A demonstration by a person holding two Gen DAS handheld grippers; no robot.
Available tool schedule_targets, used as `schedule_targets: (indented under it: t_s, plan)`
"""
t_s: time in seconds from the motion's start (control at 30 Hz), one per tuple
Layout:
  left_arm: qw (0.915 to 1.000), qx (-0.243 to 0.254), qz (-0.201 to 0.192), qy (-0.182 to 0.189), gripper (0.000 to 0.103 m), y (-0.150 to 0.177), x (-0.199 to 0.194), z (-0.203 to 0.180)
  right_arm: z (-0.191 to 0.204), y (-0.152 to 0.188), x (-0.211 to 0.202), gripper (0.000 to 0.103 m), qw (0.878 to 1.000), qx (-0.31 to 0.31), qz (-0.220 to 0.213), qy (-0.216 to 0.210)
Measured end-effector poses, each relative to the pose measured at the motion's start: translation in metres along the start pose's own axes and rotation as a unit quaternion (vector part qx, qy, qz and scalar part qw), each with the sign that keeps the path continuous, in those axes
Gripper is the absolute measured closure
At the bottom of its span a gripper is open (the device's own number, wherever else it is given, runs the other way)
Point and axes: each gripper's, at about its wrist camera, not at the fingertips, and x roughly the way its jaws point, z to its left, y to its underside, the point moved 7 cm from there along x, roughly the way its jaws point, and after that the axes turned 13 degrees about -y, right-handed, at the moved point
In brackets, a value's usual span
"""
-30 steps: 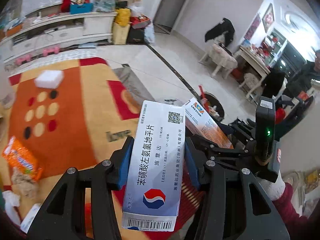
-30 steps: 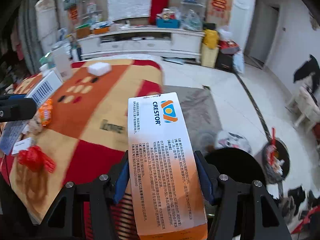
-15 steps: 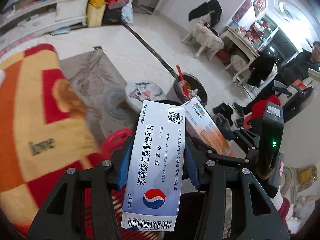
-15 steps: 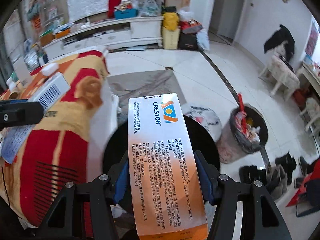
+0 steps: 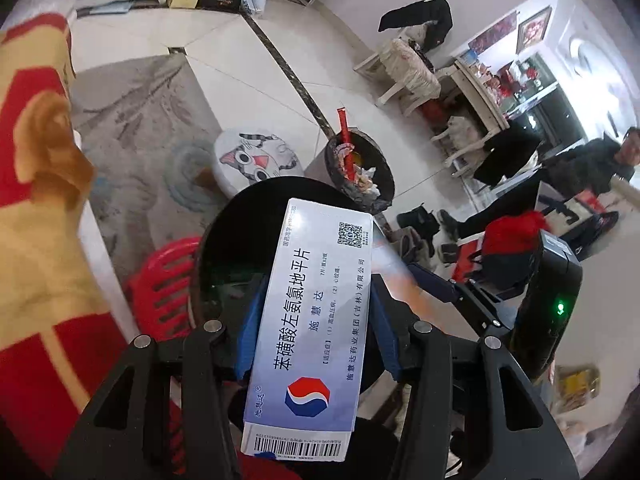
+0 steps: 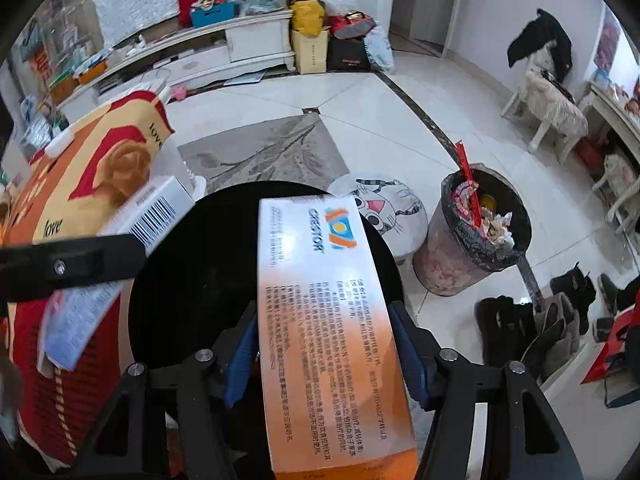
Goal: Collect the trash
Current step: 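Open both grippers to drop the medicine boxes into the bin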
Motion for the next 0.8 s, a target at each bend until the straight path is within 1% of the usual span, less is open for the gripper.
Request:
schedule_targets:
  t_s: [0.07,0.13,0.3,0.43,0.57,0.8]
  plan:
    - [1.0000,-0.003,0.006,0.001,0.043,0.001,0.003,0.002,-0.003,-0.001,0.003,0.038,1.000,0.011,0.001,0.002]
    - [1.0000,-0.006,0.004,-0.004,0.041,0.002,0.003,0.009,-0.003,0.000,0.005,0.035,1.000,0.016,0.002,-0.004]
    - [0.9996,-0.009,0.006,-0.027,0.041,0.003,-0.001,0.020,0.001,0.002,0.008,0.034,1.000,0.015,0.007,-0.007]
    - [0.9981,-0.004,-0.008,-0.061,0.041,0.003,-0.010,0.027,0.005,0.003,0.010,0.034,1.000,0.015,0.007,-0.011]
    - [0.9951,-0.007,-0.019,-0.097,0.041,0.006,-0.019,0.040,0.013,0.004,0.011,0.034,1.000,0.010,0.008,-0.014]
    - [0.9890,-0.009,-0.038,-0.143,0.041,0.013,-0.040,0.063,0.038,0.002,0.009,0.034,1.000,-0.008,0.005,-0.026]
